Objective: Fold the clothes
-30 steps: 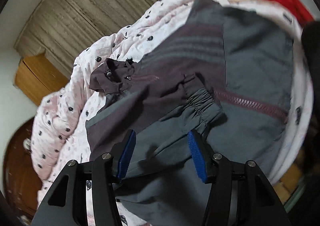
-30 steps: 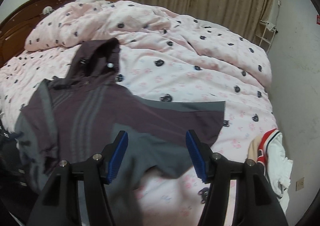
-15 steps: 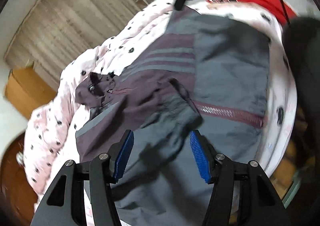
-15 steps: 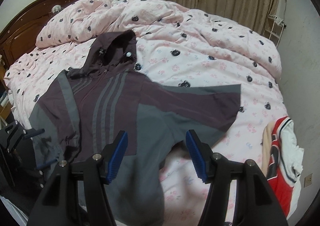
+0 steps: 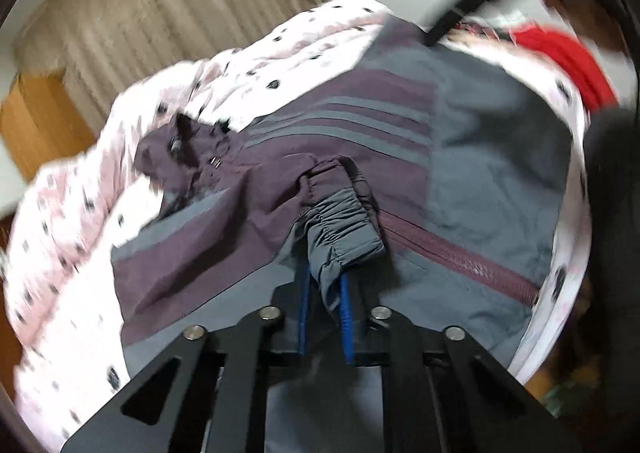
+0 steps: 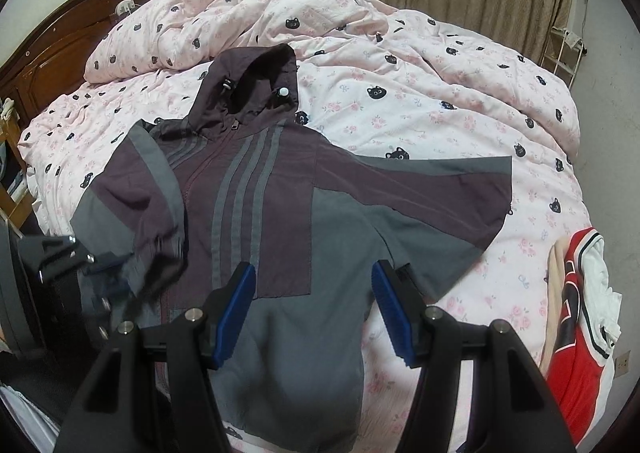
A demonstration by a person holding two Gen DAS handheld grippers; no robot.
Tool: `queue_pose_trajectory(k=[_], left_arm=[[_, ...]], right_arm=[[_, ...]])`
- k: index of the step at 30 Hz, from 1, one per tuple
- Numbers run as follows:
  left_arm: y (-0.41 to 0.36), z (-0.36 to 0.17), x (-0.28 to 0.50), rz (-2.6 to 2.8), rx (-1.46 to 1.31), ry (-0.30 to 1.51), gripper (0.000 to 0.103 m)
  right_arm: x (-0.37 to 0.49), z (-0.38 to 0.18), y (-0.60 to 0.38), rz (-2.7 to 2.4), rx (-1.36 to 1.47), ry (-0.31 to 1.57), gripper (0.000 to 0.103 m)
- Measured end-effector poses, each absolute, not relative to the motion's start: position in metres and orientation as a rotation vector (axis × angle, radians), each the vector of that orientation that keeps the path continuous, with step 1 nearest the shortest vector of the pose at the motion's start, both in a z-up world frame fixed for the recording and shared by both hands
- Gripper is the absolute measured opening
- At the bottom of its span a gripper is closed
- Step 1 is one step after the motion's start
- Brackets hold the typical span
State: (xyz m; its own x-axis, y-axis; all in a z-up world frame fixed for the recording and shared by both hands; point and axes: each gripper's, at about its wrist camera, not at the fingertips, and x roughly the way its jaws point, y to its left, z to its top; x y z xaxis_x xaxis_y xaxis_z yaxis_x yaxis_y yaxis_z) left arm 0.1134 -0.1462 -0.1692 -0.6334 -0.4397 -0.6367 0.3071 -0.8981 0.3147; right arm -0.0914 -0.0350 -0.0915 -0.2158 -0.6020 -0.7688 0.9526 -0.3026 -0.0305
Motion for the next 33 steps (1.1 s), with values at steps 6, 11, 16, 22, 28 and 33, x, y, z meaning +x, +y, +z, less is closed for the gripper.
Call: queue_pose_trajectory(k=[6, 11, 16, 22, 28, 33], left_arm=[[-0.198, -0.111, 0.174, -2.453, 0.733, 0.079, 0.008], [-0.250, -0.086, 0.239, -2.219, 0.619, 0.190, 0.008], [-0.299, -0.105, 0.281, -1.905, 0.729, 0.269, 0.009], [-0.318, -0.120, 0.315, -1.622, 0.774, 0.370, 0.038], [-0.338, -0.078, 0.325, -1.598, 0.614, 0.420, 0.049], [-0.355, -0.062, 0.239, -1.878, 0.610, 0.431, 0.056]], right_arm=[[-0.098, -0.100, -0.029, -1.775, 0.821, 0.636, 0.062], [-0.114, -0.108, -0.013, -1.809, 0.865, 0.630, 0.062], [-0.142, -0.113, 0.000, -1.848, 0.932, 0.594, 0.062], [-0.142, -0.101, -0.013, -1.832, 0.893, 0.628, 0.062], [-0.136, -0.075, -0.060, -1.769, 0.816, 0.672, 0.062], [-0.139, -0.064, -0.123, -1.728, 0.785, 0.657, 0.067]])
